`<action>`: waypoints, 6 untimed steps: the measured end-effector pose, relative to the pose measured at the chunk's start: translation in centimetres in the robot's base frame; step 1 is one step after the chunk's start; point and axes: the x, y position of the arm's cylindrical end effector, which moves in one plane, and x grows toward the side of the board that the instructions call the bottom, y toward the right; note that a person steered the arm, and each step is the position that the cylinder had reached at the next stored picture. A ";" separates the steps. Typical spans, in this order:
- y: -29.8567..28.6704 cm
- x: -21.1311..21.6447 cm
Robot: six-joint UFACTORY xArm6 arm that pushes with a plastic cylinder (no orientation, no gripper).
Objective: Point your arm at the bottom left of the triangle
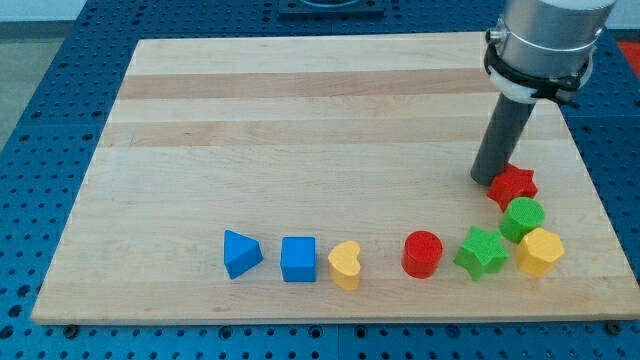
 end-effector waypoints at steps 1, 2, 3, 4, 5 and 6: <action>-2.2 0.0; -10.1 -1.4; -20.5 -1.9; -30.3 -1.2; -37.0 2.7; -38.2 8.2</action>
